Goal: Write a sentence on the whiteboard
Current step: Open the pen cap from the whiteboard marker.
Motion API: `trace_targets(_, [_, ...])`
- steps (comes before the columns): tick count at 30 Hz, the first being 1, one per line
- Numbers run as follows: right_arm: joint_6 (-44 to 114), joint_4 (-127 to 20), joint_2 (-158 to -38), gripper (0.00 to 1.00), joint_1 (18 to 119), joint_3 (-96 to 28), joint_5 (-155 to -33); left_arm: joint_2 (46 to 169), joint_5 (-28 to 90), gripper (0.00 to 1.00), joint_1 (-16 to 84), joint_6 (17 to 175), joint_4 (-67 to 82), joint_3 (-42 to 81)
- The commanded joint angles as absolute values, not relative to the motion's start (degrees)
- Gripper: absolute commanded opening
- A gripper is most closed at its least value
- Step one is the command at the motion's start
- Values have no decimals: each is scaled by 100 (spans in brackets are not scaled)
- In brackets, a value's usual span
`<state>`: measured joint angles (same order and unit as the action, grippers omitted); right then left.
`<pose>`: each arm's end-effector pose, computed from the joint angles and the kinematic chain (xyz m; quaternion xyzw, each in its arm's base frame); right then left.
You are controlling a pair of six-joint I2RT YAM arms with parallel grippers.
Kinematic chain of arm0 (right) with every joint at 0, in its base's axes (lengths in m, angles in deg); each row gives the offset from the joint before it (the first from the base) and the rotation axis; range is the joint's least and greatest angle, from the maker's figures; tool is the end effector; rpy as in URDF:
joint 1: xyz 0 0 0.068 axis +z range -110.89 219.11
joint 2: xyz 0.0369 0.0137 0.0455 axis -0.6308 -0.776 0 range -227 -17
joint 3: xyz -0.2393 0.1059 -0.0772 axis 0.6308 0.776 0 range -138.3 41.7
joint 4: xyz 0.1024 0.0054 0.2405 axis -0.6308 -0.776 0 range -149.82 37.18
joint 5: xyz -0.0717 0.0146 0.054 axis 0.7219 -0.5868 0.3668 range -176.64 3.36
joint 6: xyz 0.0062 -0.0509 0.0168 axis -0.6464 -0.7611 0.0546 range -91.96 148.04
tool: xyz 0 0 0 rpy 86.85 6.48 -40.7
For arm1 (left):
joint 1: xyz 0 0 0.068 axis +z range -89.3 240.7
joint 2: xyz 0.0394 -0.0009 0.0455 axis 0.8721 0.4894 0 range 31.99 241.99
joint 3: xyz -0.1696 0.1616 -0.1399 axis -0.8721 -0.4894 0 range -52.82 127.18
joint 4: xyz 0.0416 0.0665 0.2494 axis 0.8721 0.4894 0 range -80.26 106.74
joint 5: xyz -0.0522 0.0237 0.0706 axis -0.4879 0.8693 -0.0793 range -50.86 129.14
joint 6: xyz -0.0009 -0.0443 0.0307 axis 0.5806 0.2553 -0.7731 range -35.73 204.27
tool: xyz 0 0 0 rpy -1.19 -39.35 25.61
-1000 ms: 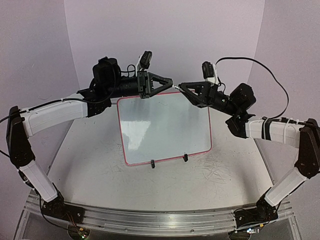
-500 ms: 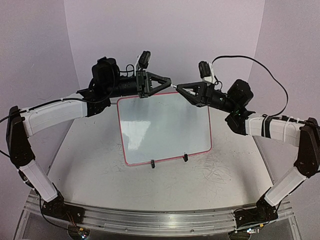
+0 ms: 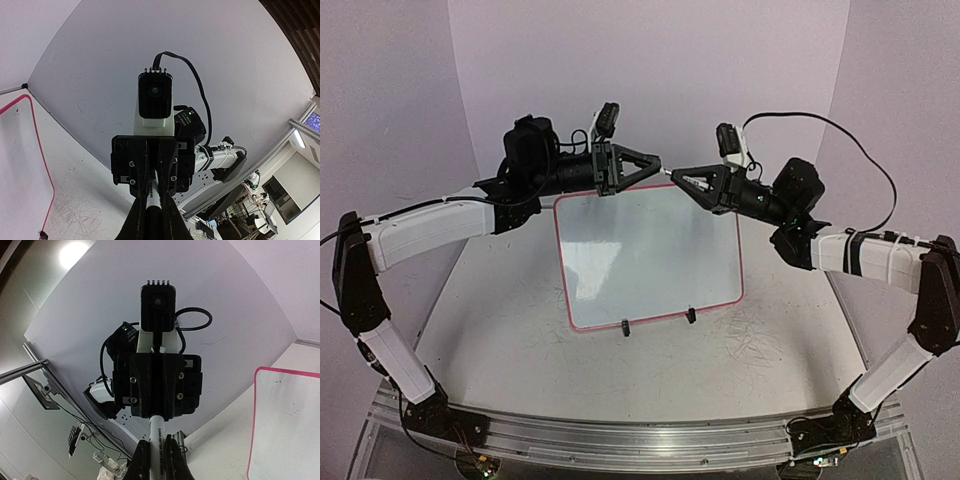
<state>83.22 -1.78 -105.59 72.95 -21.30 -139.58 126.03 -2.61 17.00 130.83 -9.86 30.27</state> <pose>0.2720 0.2167 0.3668 -0.2819 0.5395 0.7003 0.3729 0.2656 -0.2866 0.4044 0.2550 0.6156 -0.6661 0.3353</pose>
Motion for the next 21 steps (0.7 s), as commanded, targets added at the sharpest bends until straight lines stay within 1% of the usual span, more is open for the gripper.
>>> trace_targets(1, [8258,114,-10174,0,7363,-2127,-13470,12529,-324,0,1633,13068,-1142,2900])
trace_targets(5, [8148,106,-9920,0,7162,-1789,-13472,12194,-300,0,2033,13067,-1135,2691])
trace_targets(11, [8067,25,-9305,0,6658,-948,-13621,11225,-492,0,3339,13194,-1128,1975])
trace_targets(12, [7910,-96,-9157,0,6630,-851,-13623,11083,-537,0,3591,13241,-1120,1853])
trace_targets(15, [6912,-1566,-8815,0,6613,-965,-13380,10713,-543,0,4057,13250,-859,1437])
trace_targets(17, [6293,-2168,-8584,0,6611,-1073,-13182,10544,-186,0,4202,13020,-313,1241])
trace_targets(19, [5751,-2725,-8388,0,6617,-1185,-12931,10456,726,0,4210,12405,1081,1309])
trace_targets(21, [5433,-3039,-8307,0,6617,-1281,-12734,10313,1627,0,4220,12132,2151,1185])
